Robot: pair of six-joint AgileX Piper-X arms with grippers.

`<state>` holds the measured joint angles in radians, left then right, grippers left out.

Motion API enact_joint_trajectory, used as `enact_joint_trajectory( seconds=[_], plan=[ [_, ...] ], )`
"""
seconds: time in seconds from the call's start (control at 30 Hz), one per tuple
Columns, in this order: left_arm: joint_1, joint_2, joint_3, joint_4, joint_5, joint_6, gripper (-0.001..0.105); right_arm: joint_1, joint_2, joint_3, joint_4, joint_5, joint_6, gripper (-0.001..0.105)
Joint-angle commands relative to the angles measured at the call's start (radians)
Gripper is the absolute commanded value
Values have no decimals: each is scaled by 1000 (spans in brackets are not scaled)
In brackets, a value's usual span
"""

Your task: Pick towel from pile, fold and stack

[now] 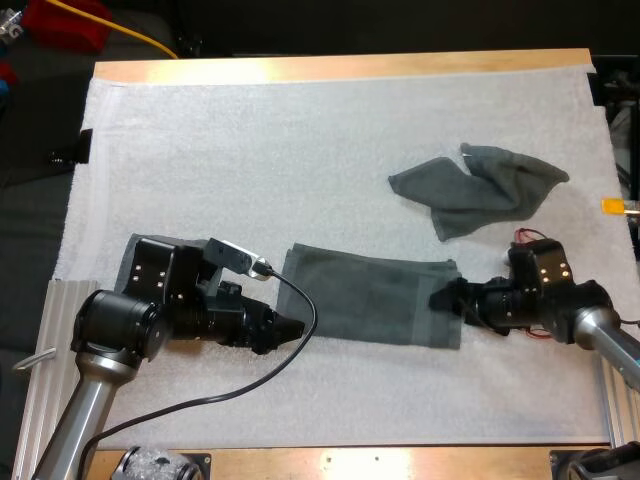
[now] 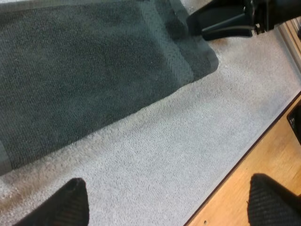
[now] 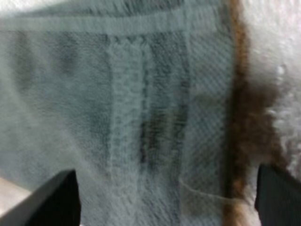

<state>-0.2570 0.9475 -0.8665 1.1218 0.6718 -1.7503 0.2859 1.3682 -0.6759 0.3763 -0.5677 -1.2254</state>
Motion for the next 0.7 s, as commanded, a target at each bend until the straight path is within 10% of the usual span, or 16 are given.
enact_joint_trajectory(
  seconds=[0.0,0.67],
  plan=[
    [1,-8,-7,4,14,4,68,-8,9,-6,-13,-50,8,73],
    [1,-8,-7,4,14,4,68,-15,121,-6,-65,-202,64,73]
  ],
)
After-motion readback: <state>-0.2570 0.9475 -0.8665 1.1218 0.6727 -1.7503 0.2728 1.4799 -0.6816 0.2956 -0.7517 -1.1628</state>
